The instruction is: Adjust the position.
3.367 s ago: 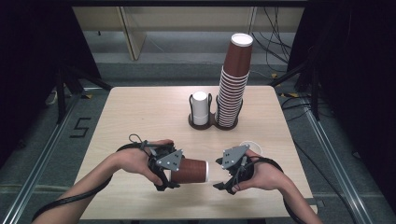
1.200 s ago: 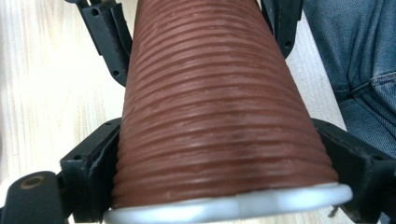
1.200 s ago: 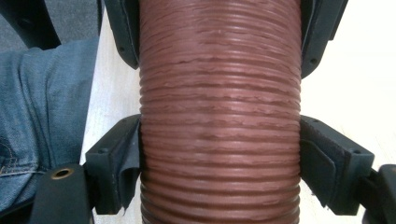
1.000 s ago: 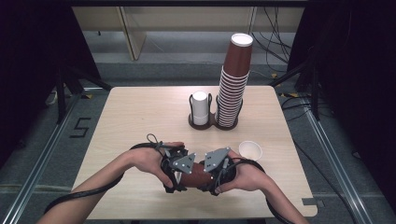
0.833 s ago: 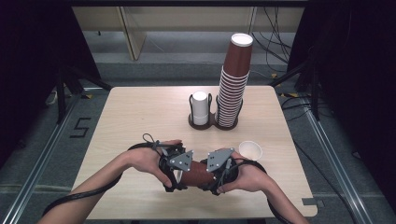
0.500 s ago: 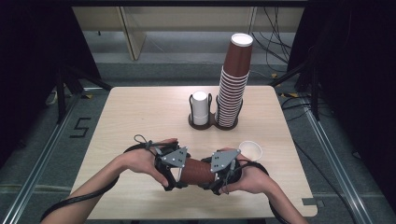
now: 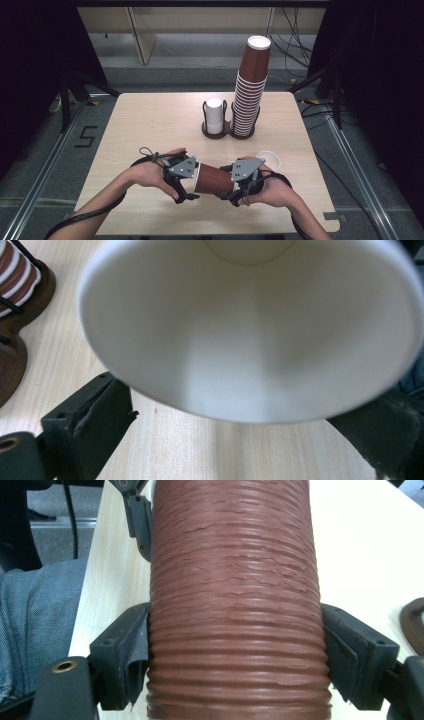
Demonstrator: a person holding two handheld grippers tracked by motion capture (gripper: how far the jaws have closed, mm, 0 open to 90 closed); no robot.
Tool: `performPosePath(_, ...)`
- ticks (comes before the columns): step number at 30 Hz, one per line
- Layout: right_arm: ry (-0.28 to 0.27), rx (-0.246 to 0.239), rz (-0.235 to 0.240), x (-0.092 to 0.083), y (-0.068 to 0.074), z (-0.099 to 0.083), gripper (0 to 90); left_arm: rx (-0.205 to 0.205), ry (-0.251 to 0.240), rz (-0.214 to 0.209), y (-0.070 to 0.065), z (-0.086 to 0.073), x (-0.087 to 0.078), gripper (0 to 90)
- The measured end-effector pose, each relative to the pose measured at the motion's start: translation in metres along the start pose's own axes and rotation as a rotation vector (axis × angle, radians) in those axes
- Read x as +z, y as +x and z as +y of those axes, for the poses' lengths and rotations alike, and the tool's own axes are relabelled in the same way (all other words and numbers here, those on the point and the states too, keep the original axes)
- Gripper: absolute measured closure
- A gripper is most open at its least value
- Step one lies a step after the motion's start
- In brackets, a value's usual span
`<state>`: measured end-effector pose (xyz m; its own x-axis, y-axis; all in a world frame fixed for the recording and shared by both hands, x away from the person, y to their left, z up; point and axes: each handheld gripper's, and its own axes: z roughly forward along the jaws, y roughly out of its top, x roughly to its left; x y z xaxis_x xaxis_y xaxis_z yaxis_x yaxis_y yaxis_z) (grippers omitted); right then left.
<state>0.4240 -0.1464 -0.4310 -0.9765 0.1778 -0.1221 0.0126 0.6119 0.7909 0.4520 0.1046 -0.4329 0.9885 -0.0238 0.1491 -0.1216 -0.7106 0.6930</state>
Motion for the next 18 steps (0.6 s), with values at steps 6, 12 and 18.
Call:
performPosePath(6, -0.057, 0.019, -0.047, -0.007, -0.003, -0.003, 21.5, -0.046, -0.090, 0.050, 0.002, -0.009, -0.002, 6.7)
performPosePath(12, -0.083, 0.062, -0.072, -0.011, -0.004, -0.007, 21.3, -0.077, -0.157, 0.088, 0.004, -0.014, -0.008, 8.7)
performPosePath(18, -0.127, 0.077, -0.089, -0.016, -0.007, -0.010, 21.3, -0.124, -0.197, 0.095, 0.002, -0.014, -0.011, 5.1)
